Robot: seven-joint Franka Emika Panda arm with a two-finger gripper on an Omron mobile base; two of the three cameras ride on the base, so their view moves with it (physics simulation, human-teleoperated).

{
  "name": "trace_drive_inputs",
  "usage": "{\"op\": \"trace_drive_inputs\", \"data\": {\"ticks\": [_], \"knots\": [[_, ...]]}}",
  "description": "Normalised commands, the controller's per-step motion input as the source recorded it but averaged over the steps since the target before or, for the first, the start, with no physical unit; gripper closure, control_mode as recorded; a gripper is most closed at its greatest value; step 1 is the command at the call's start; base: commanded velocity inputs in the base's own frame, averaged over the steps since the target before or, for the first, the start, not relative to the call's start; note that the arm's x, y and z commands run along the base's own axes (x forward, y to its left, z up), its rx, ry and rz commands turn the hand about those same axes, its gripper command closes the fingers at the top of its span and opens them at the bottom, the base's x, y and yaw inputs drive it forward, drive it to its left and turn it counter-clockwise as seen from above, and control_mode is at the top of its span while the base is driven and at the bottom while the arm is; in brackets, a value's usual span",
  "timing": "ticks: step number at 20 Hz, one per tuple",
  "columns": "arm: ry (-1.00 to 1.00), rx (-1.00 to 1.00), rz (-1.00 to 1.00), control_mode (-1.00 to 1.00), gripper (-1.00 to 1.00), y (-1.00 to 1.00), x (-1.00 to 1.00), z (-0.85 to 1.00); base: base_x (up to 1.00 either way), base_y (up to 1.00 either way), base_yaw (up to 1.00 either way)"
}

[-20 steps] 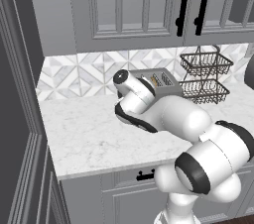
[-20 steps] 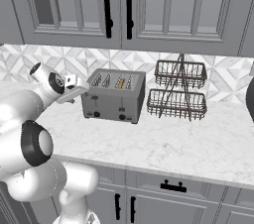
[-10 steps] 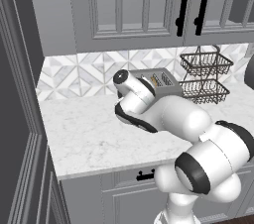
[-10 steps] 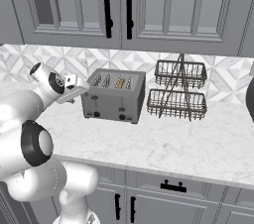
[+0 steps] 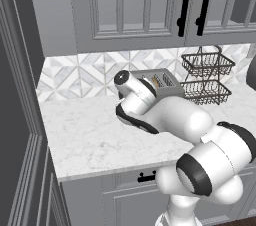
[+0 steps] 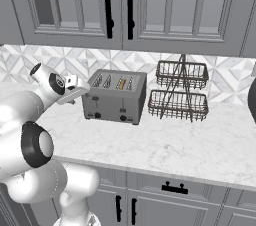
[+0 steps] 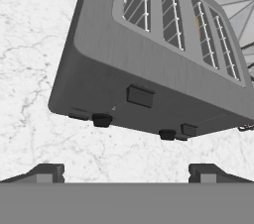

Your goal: Start the toaster. Once the lever pops up, take the bread to the plate on the dining counter.

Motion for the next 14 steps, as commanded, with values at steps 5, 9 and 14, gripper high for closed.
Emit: {"op": "trace_drive_inputs", "data": {"ticks": [5, 9, 14], "knots": [[0.00, 0.00, 0.00, -1.00, -1.00, 0.00, 0.00, 0.00, 0.00, 0.00, 0.00], [0.00, 0.00, 0.00, -1.00, -1.00, 0.00, 0.00, 0.00, 0.00, 0.00, 0.00], [0.00, 0.00, 0.00, -1.00, -1.00, 0.00, 0.00, 0.00, 0.00, 0.00, 0.00]]}}
